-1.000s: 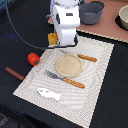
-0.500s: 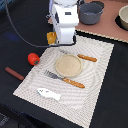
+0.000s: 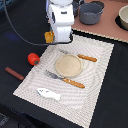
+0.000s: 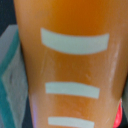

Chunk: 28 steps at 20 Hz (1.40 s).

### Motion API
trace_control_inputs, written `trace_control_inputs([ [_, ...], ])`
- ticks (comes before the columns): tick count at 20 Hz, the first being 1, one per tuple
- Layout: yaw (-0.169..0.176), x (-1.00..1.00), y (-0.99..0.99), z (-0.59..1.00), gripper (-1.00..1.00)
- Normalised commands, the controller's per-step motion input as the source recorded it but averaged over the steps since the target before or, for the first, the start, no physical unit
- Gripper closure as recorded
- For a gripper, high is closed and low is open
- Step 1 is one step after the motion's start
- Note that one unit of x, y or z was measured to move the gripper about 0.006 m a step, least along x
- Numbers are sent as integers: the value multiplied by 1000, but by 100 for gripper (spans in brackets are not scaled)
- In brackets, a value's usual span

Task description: Interact with the objects in diverse but meaningful ways.

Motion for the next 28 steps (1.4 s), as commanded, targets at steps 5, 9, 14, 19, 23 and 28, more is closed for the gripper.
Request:
trace_control_inputs([
  [5, 0, -859, 95, -191, 100],
  [9, 0, -862, 114, -205, 100],
  [14, 0, -527, 290, -105, 100],
  [19, 0, -333, 445, -124, 100],
  [23, 0, -183, 365, -164, 100],
  [28, 0, -24, 169, -178, 100],
])
